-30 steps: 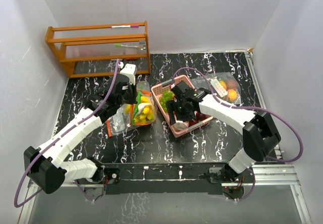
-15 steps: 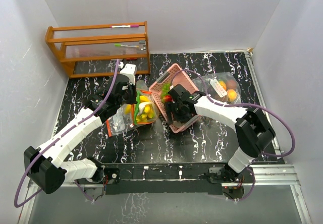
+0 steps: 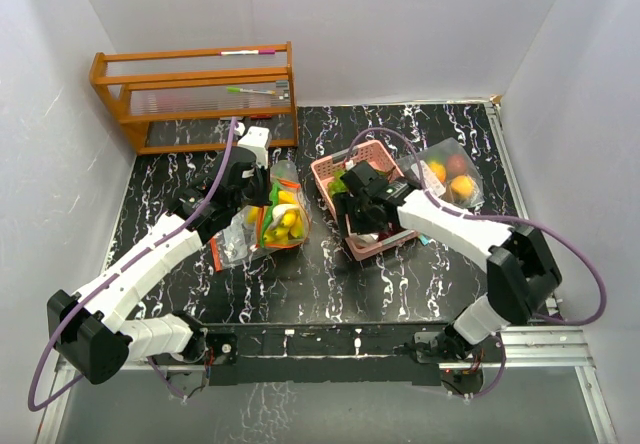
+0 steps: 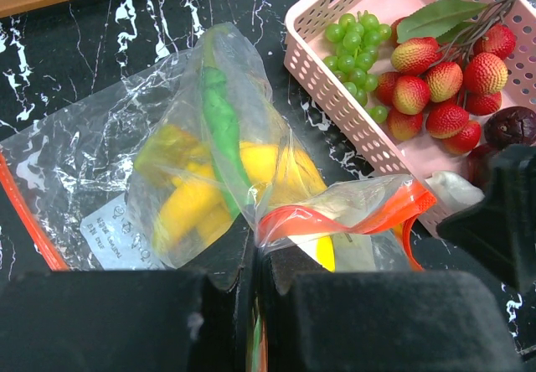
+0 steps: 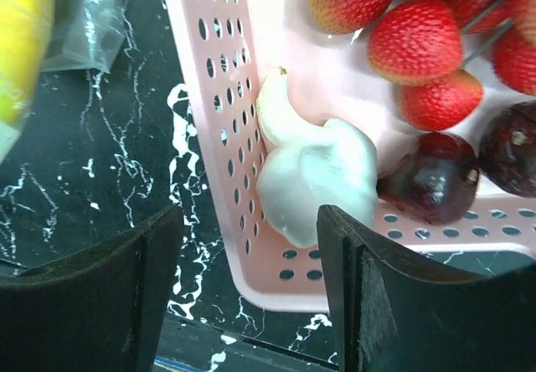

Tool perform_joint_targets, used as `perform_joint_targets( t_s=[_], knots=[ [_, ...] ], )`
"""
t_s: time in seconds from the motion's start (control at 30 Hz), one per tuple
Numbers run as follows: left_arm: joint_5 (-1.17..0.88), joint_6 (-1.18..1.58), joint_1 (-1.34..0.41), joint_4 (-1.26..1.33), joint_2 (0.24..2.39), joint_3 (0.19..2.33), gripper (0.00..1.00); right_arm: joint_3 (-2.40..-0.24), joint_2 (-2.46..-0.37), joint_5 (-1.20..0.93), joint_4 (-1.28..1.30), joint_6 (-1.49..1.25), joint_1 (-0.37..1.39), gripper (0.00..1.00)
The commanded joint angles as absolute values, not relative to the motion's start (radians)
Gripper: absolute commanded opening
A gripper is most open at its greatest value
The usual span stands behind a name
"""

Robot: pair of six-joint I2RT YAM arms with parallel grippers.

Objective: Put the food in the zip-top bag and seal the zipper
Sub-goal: Pick up the fake vegetable from the bin.

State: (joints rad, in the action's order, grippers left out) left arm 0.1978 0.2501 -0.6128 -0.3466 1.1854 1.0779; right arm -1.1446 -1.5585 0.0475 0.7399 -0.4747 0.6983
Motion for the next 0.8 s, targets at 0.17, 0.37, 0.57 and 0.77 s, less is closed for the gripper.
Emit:
perform_joint_targets(
  t_s=[0.17,0.37,0.57,0.77],
  knots=[
    [0.185,0.247,-0.617,-0.323,1.147,1.085,0.00,-1.190,-1.444,0.252,0.743,-0.574,0.696,0.65],
    [0.185,0.244,-0.617,-0.326,1.147,1.092,0.00,-1.143,-1.543,0.256,0.732,-0.594,0.696,0.66],
    [0.194,0.242,-0.617,-0.334,1.138,1.090,0.00,-1.123,-1.606,0.198,0.684,-0.580,0.696,0.66],
    [0.202,0.241,-0.617,-0.337,1.131,1.082,0.00,-1.082,-1.634,0.124,0.649,-0.563,0.696,0.66]
  ],
)
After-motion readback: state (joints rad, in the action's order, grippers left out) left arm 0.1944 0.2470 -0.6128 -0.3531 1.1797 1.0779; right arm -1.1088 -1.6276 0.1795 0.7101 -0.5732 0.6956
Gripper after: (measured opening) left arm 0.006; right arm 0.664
